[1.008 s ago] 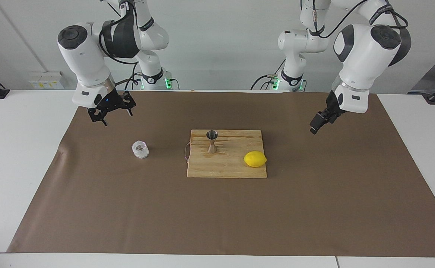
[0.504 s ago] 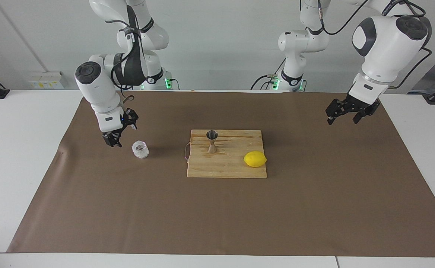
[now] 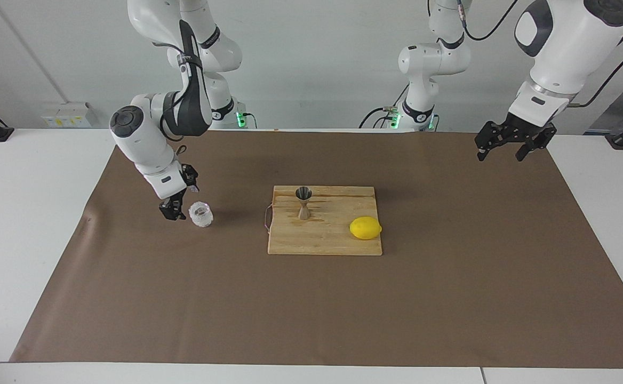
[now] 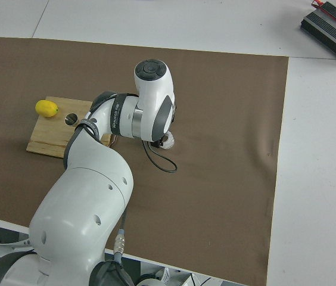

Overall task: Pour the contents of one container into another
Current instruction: 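Retract the left gripper while the right gripper reaches the white cup, then grasp the white cup with the right gripper and lift it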

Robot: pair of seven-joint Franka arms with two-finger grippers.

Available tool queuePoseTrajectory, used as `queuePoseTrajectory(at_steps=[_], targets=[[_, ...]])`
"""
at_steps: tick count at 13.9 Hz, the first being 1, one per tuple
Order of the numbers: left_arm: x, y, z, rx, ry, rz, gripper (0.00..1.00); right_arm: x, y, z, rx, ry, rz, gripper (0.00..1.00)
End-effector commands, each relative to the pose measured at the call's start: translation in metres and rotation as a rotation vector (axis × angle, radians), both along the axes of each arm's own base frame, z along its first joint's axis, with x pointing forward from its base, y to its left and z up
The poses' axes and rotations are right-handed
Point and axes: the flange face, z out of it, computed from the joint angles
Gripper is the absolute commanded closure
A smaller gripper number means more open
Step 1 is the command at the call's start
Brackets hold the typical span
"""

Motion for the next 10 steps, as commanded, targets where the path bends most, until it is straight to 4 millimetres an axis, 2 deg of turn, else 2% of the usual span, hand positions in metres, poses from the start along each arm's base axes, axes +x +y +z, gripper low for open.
queuePoseTrajectory(at_steps=[1, 5, 10], targets=[[-0.003, 0.003, 0.012, 0.015, 0.011, -0.014, 0.00, -0.008, -0.011, -0.017, 0.036, -0.030, 0.074, 0.00], [-0.011, 0.004, 0.016, 0.024, 0.038, -0.012, 0.00, -0.010, -0.011, -0.026, 0.035, -0.047, 0.115, 0.00], [-0.014, 0.007, 0.013, 0.024, 0.035, -0.007, 0.00, -0.006, -0.017, -0.055, 0.111, -0.069, 0.171, 0.00]])
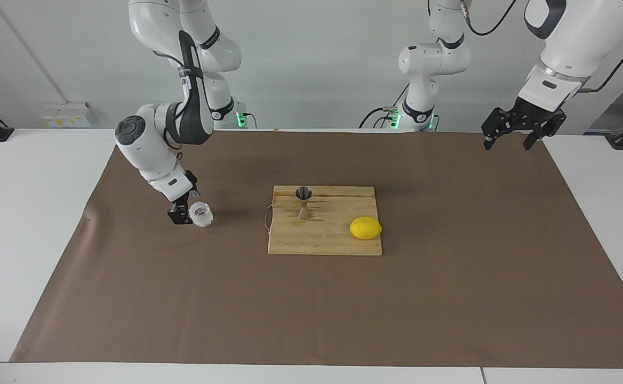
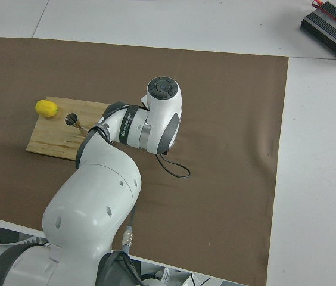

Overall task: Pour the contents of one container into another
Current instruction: 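Grasp the white cup with the right gripper and lift it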

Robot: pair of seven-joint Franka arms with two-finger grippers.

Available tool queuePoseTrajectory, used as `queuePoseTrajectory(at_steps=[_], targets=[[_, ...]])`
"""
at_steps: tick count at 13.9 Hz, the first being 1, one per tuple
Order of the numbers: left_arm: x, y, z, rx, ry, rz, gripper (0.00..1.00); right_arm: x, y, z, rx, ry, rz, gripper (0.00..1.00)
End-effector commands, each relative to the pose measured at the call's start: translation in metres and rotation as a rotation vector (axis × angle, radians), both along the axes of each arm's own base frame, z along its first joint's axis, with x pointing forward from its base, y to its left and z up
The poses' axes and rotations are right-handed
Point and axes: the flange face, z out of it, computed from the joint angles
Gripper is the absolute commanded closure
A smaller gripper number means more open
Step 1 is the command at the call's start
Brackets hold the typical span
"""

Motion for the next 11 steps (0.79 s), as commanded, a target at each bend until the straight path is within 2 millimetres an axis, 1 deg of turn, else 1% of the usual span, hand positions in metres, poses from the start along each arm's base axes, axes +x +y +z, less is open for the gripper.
queuePoseTrajectory(at_steps=[1, 3, 4, 5, 6, 7, 11], targets=[[-0.007, 0.004, 0.006, 0.016, -0.001, -0.010, 0.00, 0.001, -0.006, -0.015, 0.042, -0.023, 0.021, 0.00], [-0.006, 0.006, 0.010, 0.009, 0.004, -0.007, 0.00, 0.002, -0.006, -0.015, 0.042, -0.028, 0.027, 0.00], [-0.006, 0.006, 0.011, 0.007, 0.010, -0.009, 0.00, 0.002, -0.006, -0.016, 0.042, -0.027, 0.032, 0.02], [-0.006, 0.005, 0.011, 0.007, 0.008, -0.010, 0.00, 0.002, -0.006, -0.015, 0.043, -0.028, 0.034, 0.19], [-0.005, 0.005, 0.010, 0.001, 0.009, -0.009, 0.00, 0.002, -0.005, -0.015, 0.044, -0.025, 0.036, 0.32], [-0.006, 0.004, 0.011, -0.007, 0.006, -0.011, 0.00, 0.003, -0.005, -0.014, 0.048, -0.025, 0.032, 0.35], [-0.007, 0.003, 0.009, -0.016, 0.008, -0.017, 0.00, 0.005, 0.005, -0.011, 0.065, -0.030, 0.031, 0.41]])
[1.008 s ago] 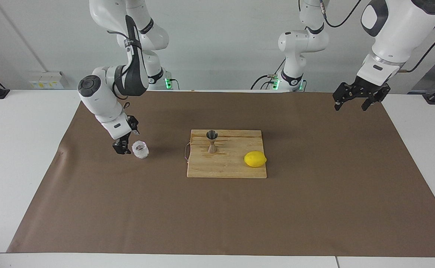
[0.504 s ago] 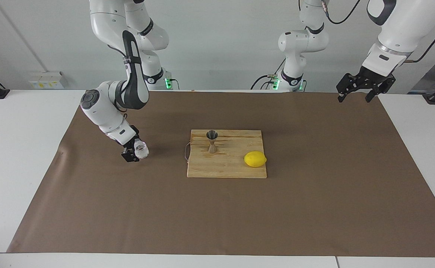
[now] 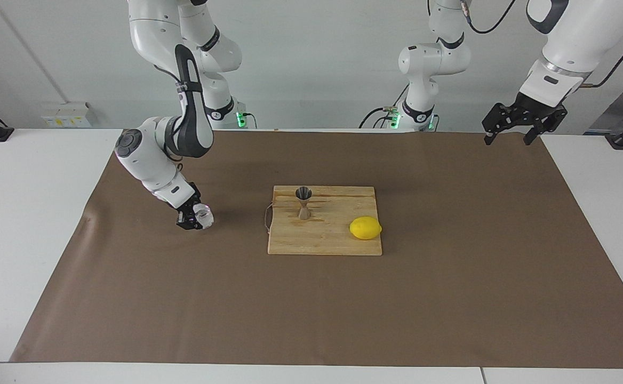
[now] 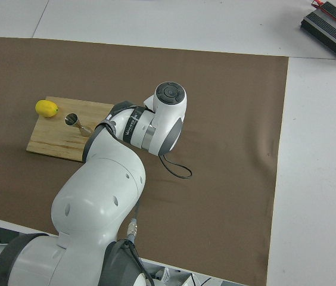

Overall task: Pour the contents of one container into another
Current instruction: 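Grasp the white cup with the right gripper and lift it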

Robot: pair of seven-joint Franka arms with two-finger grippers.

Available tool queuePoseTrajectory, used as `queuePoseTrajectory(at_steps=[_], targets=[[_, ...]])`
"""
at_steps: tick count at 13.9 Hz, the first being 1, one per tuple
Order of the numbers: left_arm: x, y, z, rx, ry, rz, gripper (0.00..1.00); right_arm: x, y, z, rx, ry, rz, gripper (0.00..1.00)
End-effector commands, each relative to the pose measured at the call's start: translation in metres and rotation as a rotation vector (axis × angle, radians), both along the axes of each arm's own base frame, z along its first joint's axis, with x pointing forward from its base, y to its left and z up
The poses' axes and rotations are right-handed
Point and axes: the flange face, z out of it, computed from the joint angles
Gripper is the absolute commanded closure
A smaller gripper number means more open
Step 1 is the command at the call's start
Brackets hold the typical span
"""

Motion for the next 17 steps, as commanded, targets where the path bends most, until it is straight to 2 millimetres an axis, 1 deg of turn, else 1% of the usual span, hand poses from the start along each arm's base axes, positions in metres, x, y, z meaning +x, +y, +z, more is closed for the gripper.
queuePoseTrajectory(at_steps=[1, 2, 3, 5, 6, 8, 10, 11, 12, 14, 17], targets=[[-0.006, 0.003, 0.005, -0.011, 0.012, -0.016, 0.00, 0.003, 0.005, 0.006, 0.030, -0.021, 0.011, 0.46], [-0.006, 0.003, 0.002, -0.014, 0.015, -0.014, 0.00, 0.003, 0.006, 0.007, 0.038, -0.021, 0.006, 0.52], [-0.007, 0.003, 0.003, -0.018, 0.014, -0.013, 0.00, 0.003, 0.008, 0.008, 0.042, -0.020, 0.006, 0.60], [-0.007, 0.002, 0.003, -0.026, 0.015, -0.013, 0.00, 0.008, 0.017, 0.017, 0.054, -0.031, 0.011, 0.79], [-0.007, 0.002, 0.003, -0.028, 0.015, -0.015, 0.00, 0.010, 0.022, 0.022, 0.064, -0.034, 0.012, 0.85], [-0.007, 0.000, 0.003, -0.024, 0.013, -0.015, 0.00, 0.016, 0.026, 0.032, 0.082, -0.021, -0.011, 0.85], [-0.007, -0.002, 0.002, -0.024, 0.016, -0.015, 0.00, 0.020, 0.041, 0.042, 0.092, -0.017, -0.020, 0.86], [-0.007, -0.001, 0.003, -0.024, 0.016, -0.010, 0.00, 0.023, 0.046, 0.048, 0.096, -0.013, -0.059, 0.86], [-0.007, 0.000, 0.002, -0.024, 0.018, -0.009, 0.00, 0.027, 0.061, 0.058, 0.107, -0.004, -0.068, 0.86], [-0.007, 0.000, 0.002, -0.024, 0.018, -0.009, 0.00, 0.033, 0.082, 0.079, 0.114, -0.009, -0.105, 0.86], [-0.007, -0.001, 0.002, -0.024, 0.018, -0.010, 0.00, 0.038, 0.108, 0.101, 0.124, 0.008, -0.153, 0.86]])
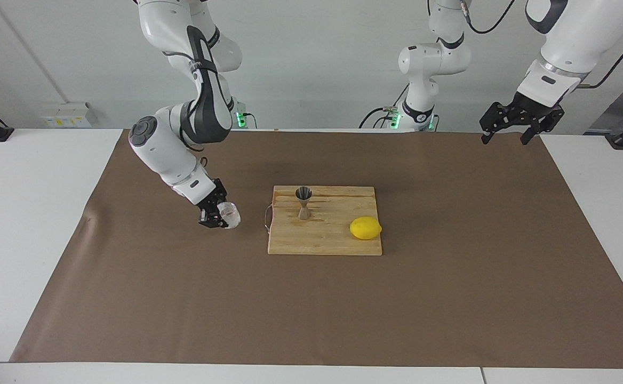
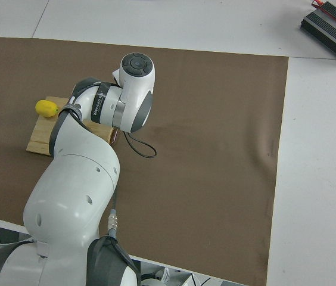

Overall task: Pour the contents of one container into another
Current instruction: 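Grasp the white cup with the right gripper and lift it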

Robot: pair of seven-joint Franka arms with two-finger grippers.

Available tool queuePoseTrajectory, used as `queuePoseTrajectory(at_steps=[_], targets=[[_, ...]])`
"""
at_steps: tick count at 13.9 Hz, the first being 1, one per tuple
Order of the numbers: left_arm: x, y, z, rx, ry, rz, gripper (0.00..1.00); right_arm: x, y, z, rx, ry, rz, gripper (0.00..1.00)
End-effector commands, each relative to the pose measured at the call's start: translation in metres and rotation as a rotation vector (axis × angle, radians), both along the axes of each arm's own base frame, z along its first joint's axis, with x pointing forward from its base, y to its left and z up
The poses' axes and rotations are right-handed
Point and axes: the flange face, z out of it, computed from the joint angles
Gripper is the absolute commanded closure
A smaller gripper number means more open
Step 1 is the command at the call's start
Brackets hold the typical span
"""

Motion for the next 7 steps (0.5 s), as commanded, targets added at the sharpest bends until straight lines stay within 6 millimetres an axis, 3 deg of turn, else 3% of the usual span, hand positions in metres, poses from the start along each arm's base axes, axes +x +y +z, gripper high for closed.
queuePoseTrajectory(at_steps=[1, 7], targets=[[-0.006, 0.003, 0.003, -0.013, 0.007, -0.003, 0.00, 0.004, 0.023, 0.026, 0.013, 0.020, -0.028, 0.86], [-0.006, 0.003, 0.003, -0.013, 0.007, -0.003, 0.00, 0.003, 0.089, 0.076, -0.118, 0.034, -0.017, 0.88]])
